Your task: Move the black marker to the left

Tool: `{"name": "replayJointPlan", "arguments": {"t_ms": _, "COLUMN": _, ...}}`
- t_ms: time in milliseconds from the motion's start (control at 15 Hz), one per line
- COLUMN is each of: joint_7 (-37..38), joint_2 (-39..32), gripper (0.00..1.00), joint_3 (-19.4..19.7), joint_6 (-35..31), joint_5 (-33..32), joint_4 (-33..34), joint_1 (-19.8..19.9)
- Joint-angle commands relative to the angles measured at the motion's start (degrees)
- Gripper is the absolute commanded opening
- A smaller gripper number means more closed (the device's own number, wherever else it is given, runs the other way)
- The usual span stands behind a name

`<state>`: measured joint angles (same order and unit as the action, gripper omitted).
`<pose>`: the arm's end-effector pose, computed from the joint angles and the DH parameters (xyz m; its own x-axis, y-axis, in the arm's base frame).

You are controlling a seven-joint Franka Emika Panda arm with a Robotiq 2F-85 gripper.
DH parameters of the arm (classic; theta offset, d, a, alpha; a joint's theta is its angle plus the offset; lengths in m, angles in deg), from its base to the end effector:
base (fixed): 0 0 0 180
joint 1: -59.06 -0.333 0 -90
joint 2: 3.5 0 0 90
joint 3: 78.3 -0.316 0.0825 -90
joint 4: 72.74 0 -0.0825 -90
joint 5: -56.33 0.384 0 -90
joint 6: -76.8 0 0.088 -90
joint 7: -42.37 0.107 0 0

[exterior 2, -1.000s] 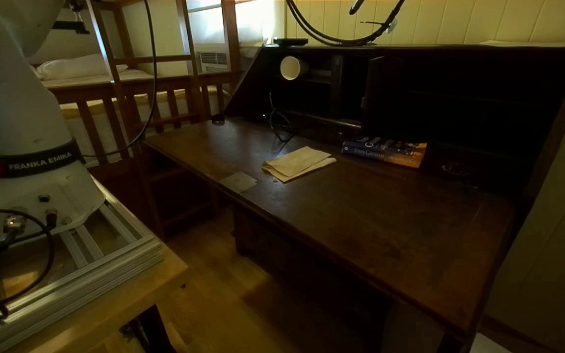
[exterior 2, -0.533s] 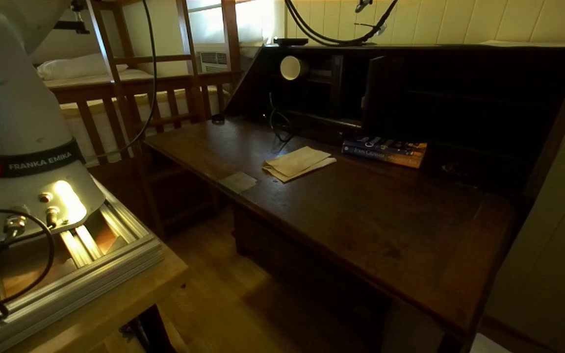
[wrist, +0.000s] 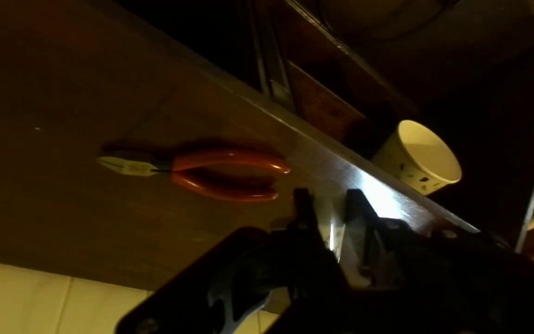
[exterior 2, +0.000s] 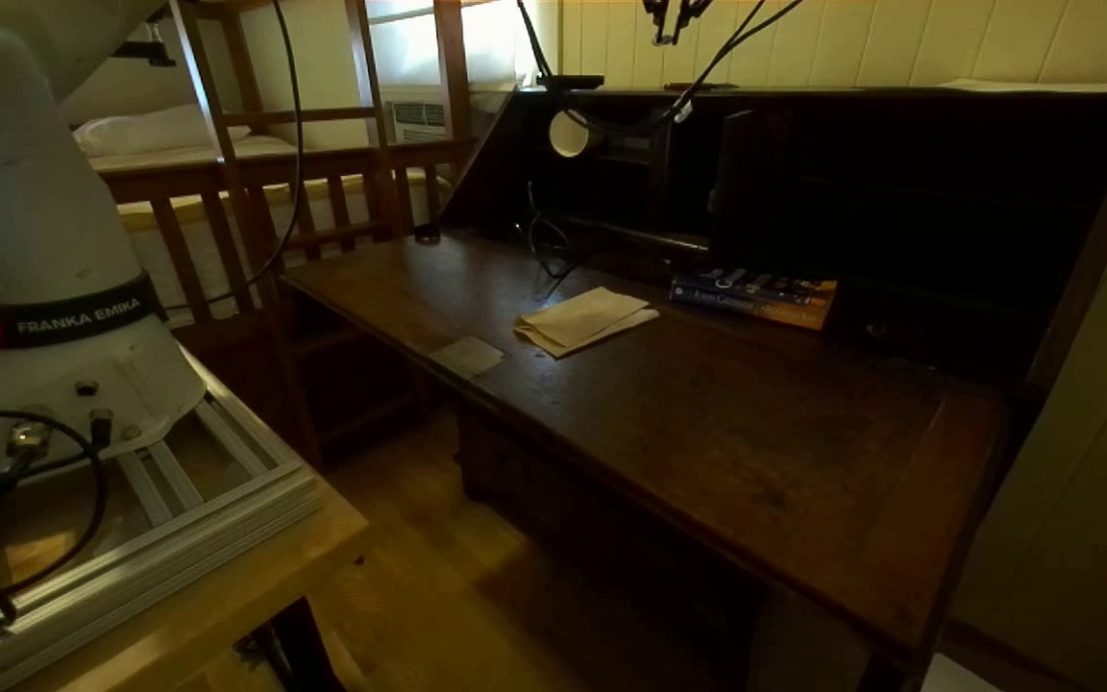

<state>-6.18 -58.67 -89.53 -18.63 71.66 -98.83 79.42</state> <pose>0.7592 -0.1912 0.5159 0.7445 0.4746 0.4695 0.5753 -0.8130 -0.0904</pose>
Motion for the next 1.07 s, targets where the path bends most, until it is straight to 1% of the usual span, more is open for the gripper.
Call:
{"name": "replayJointPlan", "arguments": {"t_ms": 0, "joint_7": 0.14, "joint_2": -1.63, "gripper": 0.23, "joint_3": 0.06, "joint_6": 1.54, "joint_5": 0.42, "joint_4": 2.72, "joint_1": -0.49}}
{"name": "replayJointPlan", "arguments": {"t_ms": 667, "joint_7": -0.25, "joint_2": -1.32, "gripper": 0.23, "joint_3": -0.20, "joint_6": 1.58, "joint_5": 0.64, "joint_4": 2.10, "joint_1": -0.31}}
{"name": "replayJointPlan", "arguments": {"t_ms": 733, "joint_7": -0.25, "joint_2": -1.32, "gripper": 0.06, "joint_3": -0.20, "joint_6": 1.58, "joint_5": 0.65, "joint_4": 2.10, "joint_1": -0.31}}
{"name": "replayJointPlan", "arguments": {"t_ms": 867, "joint_7": 6.62, "joint_2": -1.30, "gripper": 0.06, "joint_3": 1.62, "joint_6": -5.52, "joint_5": -0.15, "joint_4": 2.09, "joint_1": -1.34}}
{"name": "replayJointPlan", "arguments": {"t_ms": 1000, "joint_7": 9.79, "joint_2": -0.41, "gripper": 0.06, "joint_3": 2.34, "joint_6": -10.69, "joint_5": -0.71, "joint_4": 1.73, "joint_1": -1.97}}
